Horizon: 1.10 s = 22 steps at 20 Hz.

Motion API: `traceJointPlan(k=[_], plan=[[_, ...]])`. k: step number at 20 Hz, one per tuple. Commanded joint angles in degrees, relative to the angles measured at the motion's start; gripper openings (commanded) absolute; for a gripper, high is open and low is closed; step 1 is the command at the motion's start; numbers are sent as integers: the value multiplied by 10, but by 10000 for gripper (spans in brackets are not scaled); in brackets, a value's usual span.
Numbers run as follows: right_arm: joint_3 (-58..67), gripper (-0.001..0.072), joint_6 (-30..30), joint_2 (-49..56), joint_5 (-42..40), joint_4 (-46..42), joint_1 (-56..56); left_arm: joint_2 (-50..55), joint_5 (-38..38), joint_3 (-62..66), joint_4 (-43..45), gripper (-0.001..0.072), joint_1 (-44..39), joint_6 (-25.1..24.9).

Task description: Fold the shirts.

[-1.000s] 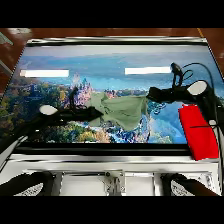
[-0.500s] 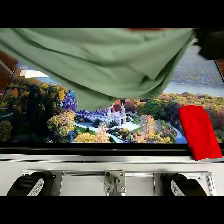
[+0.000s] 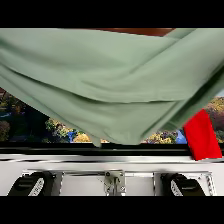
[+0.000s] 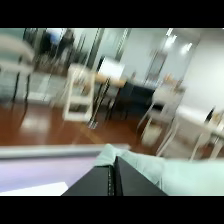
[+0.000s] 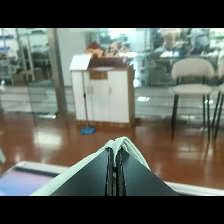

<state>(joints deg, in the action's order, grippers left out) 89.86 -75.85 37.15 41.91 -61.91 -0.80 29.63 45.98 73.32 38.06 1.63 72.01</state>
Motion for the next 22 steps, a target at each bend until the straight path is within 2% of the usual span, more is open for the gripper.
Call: traceJointPlan(k=[1, 3, 5, 7, 10, 13, 15, 18, 19, 20, 21, 22], plan=[[3, 54, -2, 25, -90, -13, 0, 3, 171, -14, 205, 34, 2, 118], [3, 54, 0, 70, -167, 29, 0, 3, 245, -68, 219, 34, 1, 146], [3, 54, 1, 133, -222, 97, 0, 3, 286, -156, 196, 34, 1, 181], [3, 54, 1, 209, -214, 137, 0, 3, 284, -259, 142, 34, 1, 192], [3, 54, -2, 337, -106, 152, 0, 3, 228, -400, 34, 34, 1, 190], [3, 55, -2, 468, 38, 226, 0, 3, 162, -499, -64, 34, 1, 154], [3, 54, -5, 541, 115, 263, -9, 3, 145, -533, -76, 34, 1, 146], [3, 55, -19, 611, 166, 270, -32, 4, 139, -548, -75, 34, 1, 135], [3, 96, -19, 624, 171, 270, -37, 4, 134, -548, -75, 34, 1, 131], [3, 295, -19, 629, 179, 269, -36, 4, 130, -548, -75, 34, 1, 131], [3, 542, -10, 628, 191, 269, -28, 4, 127, -548, -75, 34, 1, 131], [3, 600, 9, 622, 220, 265, -14, 4, 125, -548, -75, 34, 1, 130]])
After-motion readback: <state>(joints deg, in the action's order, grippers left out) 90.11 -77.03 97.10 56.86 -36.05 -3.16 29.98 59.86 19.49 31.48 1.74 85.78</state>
